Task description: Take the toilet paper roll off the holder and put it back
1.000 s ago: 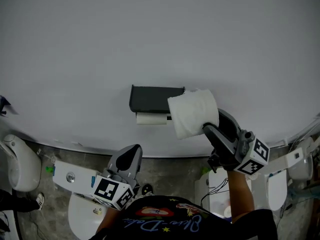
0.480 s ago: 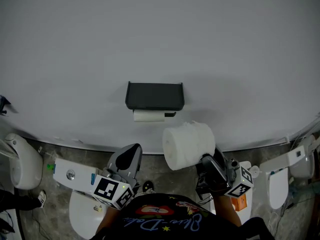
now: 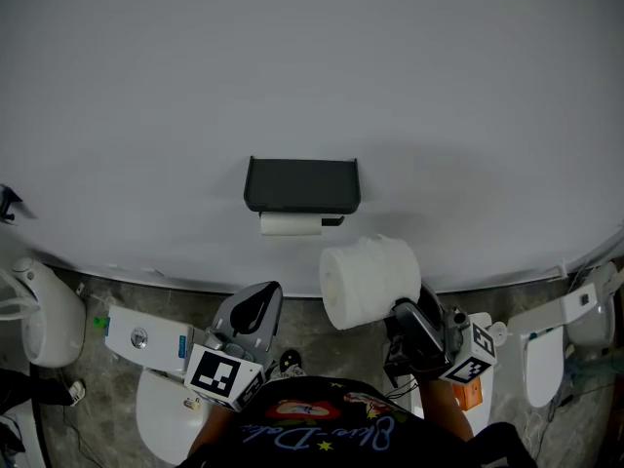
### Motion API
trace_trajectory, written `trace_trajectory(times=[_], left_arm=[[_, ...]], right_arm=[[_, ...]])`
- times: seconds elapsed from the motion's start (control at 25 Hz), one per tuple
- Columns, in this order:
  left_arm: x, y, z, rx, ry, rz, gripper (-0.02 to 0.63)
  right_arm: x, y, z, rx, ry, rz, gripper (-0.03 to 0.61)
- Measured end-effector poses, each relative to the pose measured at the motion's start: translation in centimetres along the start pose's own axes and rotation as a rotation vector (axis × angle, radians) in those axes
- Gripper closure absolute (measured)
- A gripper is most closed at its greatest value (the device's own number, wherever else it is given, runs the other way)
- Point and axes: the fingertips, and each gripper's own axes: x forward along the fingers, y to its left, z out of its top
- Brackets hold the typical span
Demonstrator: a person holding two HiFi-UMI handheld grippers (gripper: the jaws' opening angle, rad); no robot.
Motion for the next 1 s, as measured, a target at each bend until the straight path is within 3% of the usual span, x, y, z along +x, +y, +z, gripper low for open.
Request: trace_trajectory(times=[0.24, 0.4, 0.64, 1.0], left_arm=[[-0.6, 0.7, -0.4, -0.004, -0.006, 0.018, 0.616], [-1.0, 1.1, -0.4, -0.019, -0.014, 0.027, 0.616], [-1.9, 1.2, -0.5, -0.04, -0.025, 0.025, 0.615], [-3.8, 2.6, -1.1, -0.07, -0.026, 0.079, 0.616]], right_arm=[[1.3, -0.1, 0.9, -0.064, 0.025, 0.015, 0.379], [5.0, 0.6, 3.4, -0.262, 0.107, 0.077, 0.379], [12.2, 1.1, 4.3, -0.613, 0.41, 0.184, 0.378], [17.9, -1.4, 2.4, -0.836, 0.814, 0.181, 0.377]])
